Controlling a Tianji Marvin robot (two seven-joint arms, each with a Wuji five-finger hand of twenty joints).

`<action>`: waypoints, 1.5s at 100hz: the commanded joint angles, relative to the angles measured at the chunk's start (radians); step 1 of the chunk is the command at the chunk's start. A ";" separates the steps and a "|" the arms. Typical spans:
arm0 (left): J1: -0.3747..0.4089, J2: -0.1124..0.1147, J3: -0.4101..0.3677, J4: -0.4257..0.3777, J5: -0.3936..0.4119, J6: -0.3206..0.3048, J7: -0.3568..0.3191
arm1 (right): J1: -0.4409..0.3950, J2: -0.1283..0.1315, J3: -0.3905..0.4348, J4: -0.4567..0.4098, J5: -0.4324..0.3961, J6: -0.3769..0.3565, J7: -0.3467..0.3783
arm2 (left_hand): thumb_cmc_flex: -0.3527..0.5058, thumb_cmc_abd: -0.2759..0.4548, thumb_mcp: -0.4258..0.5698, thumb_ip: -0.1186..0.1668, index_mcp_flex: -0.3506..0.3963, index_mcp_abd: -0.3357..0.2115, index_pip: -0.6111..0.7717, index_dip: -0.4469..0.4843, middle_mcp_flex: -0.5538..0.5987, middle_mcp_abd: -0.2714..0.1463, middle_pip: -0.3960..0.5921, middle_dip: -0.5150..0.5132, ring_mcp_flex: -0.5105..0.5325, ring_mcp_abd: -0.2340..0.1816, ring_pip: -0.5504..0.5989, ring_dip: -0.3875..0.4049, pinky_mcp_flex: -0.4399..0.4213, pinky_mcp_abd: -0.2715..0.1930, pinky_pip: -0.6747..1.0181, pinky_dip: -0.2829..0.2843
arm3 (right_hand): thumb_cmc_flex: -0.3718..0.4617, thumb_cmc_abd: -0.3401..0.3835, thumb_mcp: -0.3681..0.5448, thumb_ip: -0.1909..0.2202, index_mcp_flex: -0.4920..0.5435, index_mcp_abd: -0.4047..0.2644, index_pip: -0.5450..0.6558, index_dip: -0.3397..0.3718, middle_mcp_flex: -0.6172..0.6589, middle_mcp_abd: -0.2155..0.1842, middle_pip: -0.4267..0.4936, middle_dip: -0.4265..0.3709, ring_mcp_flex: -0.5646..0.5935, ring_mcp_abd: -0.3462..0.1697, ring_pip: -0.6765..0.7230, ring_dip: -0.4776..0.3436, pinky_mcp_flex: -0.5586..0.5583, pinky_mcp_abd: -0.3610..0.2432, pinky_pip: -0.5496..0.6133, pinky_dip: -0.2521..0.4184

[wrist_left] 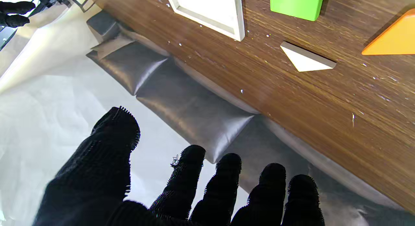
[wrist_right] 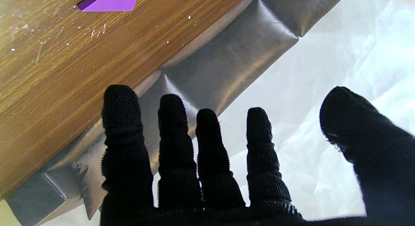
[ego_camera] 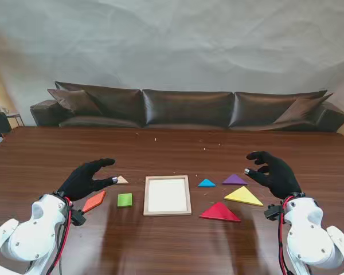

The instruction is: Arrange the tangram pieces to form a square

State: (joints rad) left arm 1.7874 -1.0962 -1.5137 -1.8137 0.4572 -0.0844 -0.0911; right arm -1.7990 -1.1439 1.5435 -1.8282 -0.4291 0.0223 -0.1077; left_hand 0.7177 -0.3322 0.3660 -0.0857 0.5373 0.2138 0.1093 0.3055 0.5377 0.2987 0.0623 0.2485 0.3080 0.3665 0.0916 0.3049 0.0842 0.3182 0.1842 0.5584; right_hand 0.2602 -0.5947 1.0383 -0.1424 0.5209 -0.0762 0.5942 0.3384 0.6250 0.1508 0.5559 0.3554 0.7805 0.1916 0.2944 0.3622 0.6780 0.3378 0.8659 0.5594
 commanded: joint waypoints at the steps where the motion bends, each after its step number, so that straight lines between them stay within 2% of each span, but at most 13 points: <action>1: 0.005 0.000 -0.003 -0.007 0.004 -0.003 -0.017 | -0.006 -0.001 -0.003 -0.005 0.001 0.003 0.018 | -0.024 -0.043 0.019 0.014 -0.023 -0.004 -0.012 -0.008 -0.030 -0.016 -0.007 -0.008 -0.025 -0.023 -0.001 -0.007 -0.002 -0.037 -0.007 -0.006 | -0.021 -0.013 -0.020 0.022 0.002 -0.014 -0.014 -0.007 -0.005 -0.011 -0.014 -0.012 0.005 0.002 0.009 0.013 -0.294 0.016 -0.011 0.015; 25: 0.006 -0.001 0.000 -0.013 -0.006 0.013 -0.022 | -0.001 0.003 -0.014 -0.001 -0.016 0.012 0.033 | -0.030 -0.026 0.015 0.012 -0.022 -0.005 -0.012 -0.009 -0.029 -0.014 -0.008 -0.008 -0.028 -0.024 -0.003 -0.008 -0.011 -0.037 -0.009 -0.007 | -0.019 -0.019 -0.020 0.021 0.003 -0.008 -0.013 -0.004 -0.004 -0.007 -0.015 -0.011 0.008 0.002 0.013 0.017 -0.293 0.017 -0.009 0.020; 49: -0.006 0.003 0.009 -0.008 -0.013 0.024 -0.043 | 0.022 0.021 -0.063 0.008 -0.116 0.068 0.077 | -0.024 -0.002 -0.009 0.015 -0.020 -0.006 -0.012 -0.009 -0.024 -0.013 -0.007 -0.007 -0.029 -0.023 -0.006 -0.008 -0.021 -0.036 -0.011 -0.005 | -0.005 -0.091 -0.016 0.010 0.010 0.002 -0.007 0.000 -0.002 -0.010 -0.008 -0.007 0.018 -0.003 0.028 0.025 -0.285 0.006 0.010 0.033; 74: -0.031 0.011 0.024 0.009 -0.014 0.033 -0.080 | 0.074 0.042 -0.165 0.032 -0.261 0.146 0.128 | -0.017 0.012 -0.031 0.018 -0.016 -0.005 -0.010 -0.008 -0.018 -0.011 -0.006 -0.006 -0.030 -0.022 -0.007 -0.008 -0.026 -0.037 -0.011 -0.003 | -0.002 -0.289 0.093 -0.039 0.034 0.018 0.012 0.010 -0.013 -0.006 0.033 0.028 0.050 -0.023 0.119 0.081 -0.268 -0.018 0.070 0.059; 92: -0.038 0.011 0.028 0.014 -0.022 0.037 -0.087 | 0.118 0.064 -0.254 0.056 -0.393 0.204 0.196 | -0.009 0.018 -0.044 0.021 -0.009 -0.002 -0.008 -0.007 -0.009 -0.010 -0.004 -0.003 -0.030 -0.023 -0.007 -0.008 -0.031 -0.036 -0.013 -0.002 | -0.035 -0.446 0.180 -0.075 0.066 0.019 0.017 0.014 -0.103 0.008 0.112 0.112 -0.012 -0.054 0.249 0.158 -0.303 -0.040 0.087 0.065; 102: -0.037 0.012 0.030 0.012 -0.025 0.039 -0.089 | 0.143 0.077 -0.303 0.073 -0.475 0.235 0.242 | -0.006 0.019 -0.051 0.022 -0.008 -0.004 -0.008 -0.007 -0.004 -0.008 -0.003 -0.002 -0.029 -0.022 -0.007 -0.007 -0.032 -0.034 -0.012 -0.001 | -0.056 -0.495 0.213 -0.088 0.069 0.014 0.013 0.016 -0.142 0.011 0.136 0.144 -0.047 -0.065 0.293 0.177 -0.314 -0.051 0.087 0.064; 116: -0.041 0.013 0.034 0.014 -0.028 0.037 -0.096 | 0.176 0.087 -0.358 0.095 -0.541 0.270 0.287 | -0.005 0.024 -0.058 0.023 -0.005 -0.002 -0.007 -0.006 0.001 -0.008 -0.002 0.000 -0.027 -0.020 -0.007 -0.007 -0.032 -0.034 -0.013 0.000 | -0.077 -0.519 0.230 -0.098 0.061 0.013 0.005 0.018 -0.187 0.013 0.152 0.164 -0.082 -0.072 0.310 0.180 -0.330 -0.059 0.085 0.063; 126: -0.045 0.014 0.036 0.015 -0.032 0.037 -0.103 | 0.198 0.095 -0.389 0.108 -0.588 0.290 0.324 | -0.002 0.026 -0.062 0.024 -0.005 -0.002 -0.007 -0.006 0.003 -0.007 -0.001 0.001 -0.026 -0.022 -0.007 -0.007 -0.033 -0.035 -0.013 0.000 | -0.095 -0.509 0.234 -0.101 0.052 0.016 0.000 0.020 -0.207 0.011 0.175 0.183 -0.088 -0.080 0.328 0.184 -0.329 -0.068 0.088 0.063; 142: -0.048 0.015 0.040 0.017 -0.035 0.039 -0.109 | 0.231 0.099 -0.433 0.145 -0.626 0.307 0.339 | 0.000 0.029 -0.067 0.025 -0.001 0.000 -0.006 -0.005 0.005 -0.005 -0.002 0.002 -0.027 -0.019 -0.007 -0.007 -0.034 -0.034 -0.013 0.001 | -0.115 -0.510 0.234 -0.103 0.040 0.019 -0.002 0.023 -0.236 0.012 0.192 0.201 -0.106 -0.088 0.346 0.188 -0.335 -0.075 0.094 0.063; 150: -0.052 0.016 0.045 0.020 -0.038 0.042 -0.112 | 0.246 0.097 -0.459 0.171 -0.626 0.323 0.318 | 0.002 0.031 -0.070 0.026 -0.001 0.000 -0.005 -0.005 0.008 -0.003 -0.001 0.003 -0.026 -0.019 -0.007 -0.007 -0.035 -0.034 -0.013 0.001 | -0.114 -0.519 0.240 -0.104 0.038 0.023 0.001 0.025 -0.239 0.014 0.197 0.205 -0.109 -0.083 0.352 0.188 -0.338 -0.073 0.095 0.062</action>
State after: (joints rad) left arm 1.7374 -1.0804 -1.4731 -1.7953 0.4247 -0.0475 -0.1812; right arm -1.5577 -1.0433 1.1013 -1.6779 -1.0540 0.3346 0.2094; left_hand 0.7168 -0.3318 0.3237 -0.0857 0.5383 0.2138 0.1093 0.3052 0.5388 0.2986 0.0623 0.2485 0.3077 0.3655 0.0916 0.3049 0.0704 0.3172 0.1841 0.5584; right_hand 0.1937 -1.0571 1.2506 -0.2223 0.5647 -0.0631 0.6025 0.3399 0.4338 0.1508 0.7335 0.5369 0.7079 0.1130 0.6289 0.5405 0.6780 0.2763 0.9188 0.5970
